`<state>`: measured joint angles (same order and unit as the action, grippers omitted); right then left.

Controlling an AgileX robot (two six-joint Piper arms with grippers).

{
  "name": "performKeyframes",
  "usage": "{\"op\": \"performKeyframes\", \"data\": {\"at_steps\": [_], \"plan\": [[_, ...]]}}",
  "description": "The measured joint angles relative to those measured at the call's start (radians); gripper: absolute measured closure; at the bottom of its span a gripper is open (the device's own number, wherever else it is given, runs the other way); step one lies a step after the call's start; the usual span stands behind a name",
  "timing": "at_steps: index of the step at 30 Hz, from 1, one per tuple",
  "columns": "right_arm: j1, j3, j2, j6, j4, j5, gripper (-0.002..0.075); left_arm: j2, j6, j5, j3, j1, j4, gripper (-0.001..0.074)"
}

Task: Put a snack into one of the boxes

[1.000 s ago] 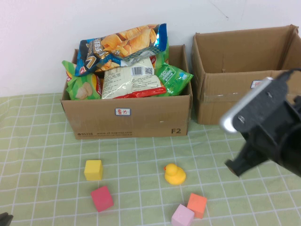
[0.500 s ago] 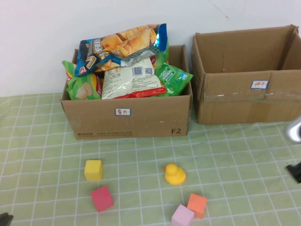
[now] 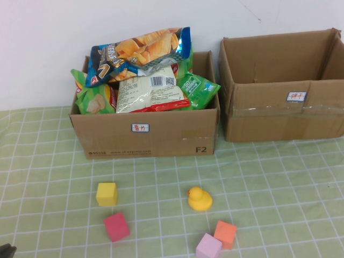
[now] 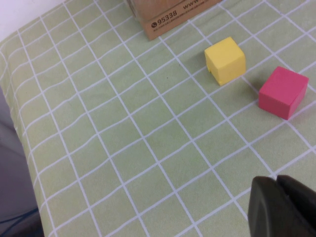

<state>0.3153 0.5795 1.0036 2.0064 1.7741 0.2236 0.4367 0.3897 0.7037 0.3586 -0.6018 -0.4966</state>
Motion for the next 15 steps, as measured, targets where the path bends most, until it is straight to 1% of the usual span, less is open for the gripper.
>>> {"op": "performKeyframes", "data": {"at_steps": [3,4,6,8,11,12,13,15], "plan": [[-0.045,0.000,0.000,-0.032,-0.014,-0.276,0.0728,0.000,0.003,0.000,0.000,0.000,0.000,0.0736],[-0.054,0.000,0.000,-0.044,-0.041,-0.389,0.0728,0.000,0.003,0.000,0.000,0.000,0.000,0.0736],[-0.064,0.005,0.006,-0.108,-0.151,-0.618,0.0728,0.000,0.003,0.000,0.000,0.000,0.000,0.0736],[-0.064,0.031,0.021,-0.266,-0.352,-0.817,0.0728,0.000,0.003,0.000,0.000,0.000,0.002,0.0736],[-0.064,0.074,0.045,-0.551,-0.755,-1.002,0.0728,0.000,0.003,0.000,0.000,0.000,0.002,0.0736],[-0.064,0.081,0.048,-0.649,-0.895,-1.031,0.0728,0.000,0.003,0.000,0.000,0.000,0.002,0.0736],[-0.064,0.086,0.051,-0.728,-0.998,-1.039,0.0728,0.000,0.003,0.000,0.000,0.000,0.002,0.0736],[-0.066,0.091,0.051,-0.933,-1.223,-1.017,0.0728,0.000,0.003,-0.002,0.000,0.000,0.002,0.0736]]}}
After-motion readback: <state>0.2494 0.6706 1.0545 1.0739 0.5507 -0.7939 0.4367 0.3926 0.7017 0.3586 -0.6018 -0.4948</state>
